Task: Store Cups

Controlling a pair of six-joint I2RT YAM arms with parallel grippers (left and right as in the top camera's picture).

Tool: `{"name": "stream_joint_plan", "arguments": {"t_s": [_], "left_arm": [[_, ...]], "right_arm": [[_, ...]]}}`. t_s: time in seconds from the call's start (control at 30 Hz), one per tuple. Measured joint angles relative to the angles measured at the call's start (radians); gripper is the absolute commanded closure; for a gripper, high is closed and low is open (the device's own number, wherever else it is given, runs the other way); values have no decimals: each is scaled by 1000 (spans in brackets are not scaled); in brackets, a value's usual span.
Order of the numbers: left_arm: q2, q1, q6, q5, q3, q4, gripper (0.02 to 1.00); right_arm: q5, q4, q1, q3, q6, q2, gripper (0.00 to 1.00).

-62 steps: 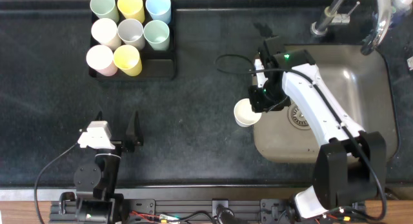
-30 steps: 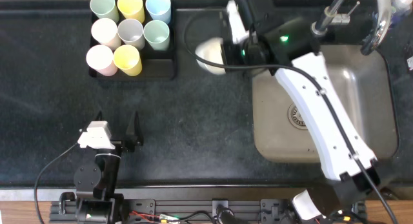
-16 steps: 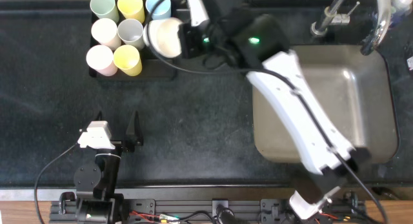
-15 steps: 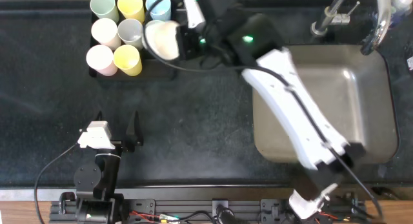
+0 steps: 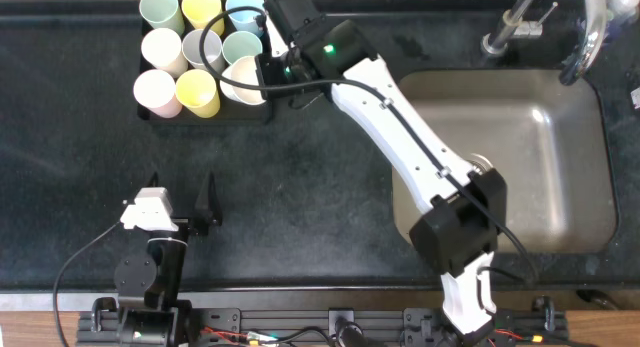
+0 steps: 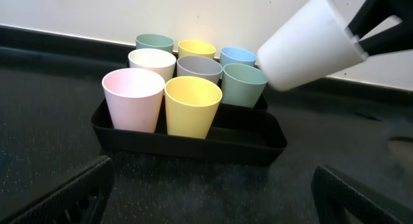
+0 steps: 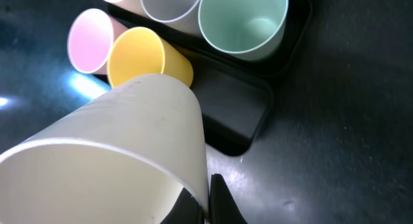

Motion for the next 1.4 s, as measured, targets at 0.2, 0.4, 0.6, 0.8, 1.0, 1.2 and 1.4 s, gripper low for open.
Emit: {"name": "stream_joint_plan", "arguments": {"t_s": [0.2, 0.4, 0.6, 0.8, 1.0, 1.2, 1.4], "left_arm": [[0, 0, 0, 0, 0, 0, 18], [0, 0, 0, 0, 0, 0, 18], [0, 0, 0, 0, 0, 0, 18], [0, 0, 0, 0, 0, 0, 18], [0, 0, 0, 0, 0, 0, 18], [0, 0, 0, 0, 0, 0, 18], [0, 0, 0, 0, 0, 0, 18]], "right_arm": [[9, 22, 3, 0, 4, 63, 956], [22, 36, 3, 0, 5, 94, 958], [31, 42, 3, 0, 8, 135, 958], [39, 42, 3, 0, 11, 178, 956], [47, 51, 3, 0, 11, 179, 958], [63, 53, 3, 0, 12, 179, 958], [66, 58, 3, 0, 14, 183, 858]]}}
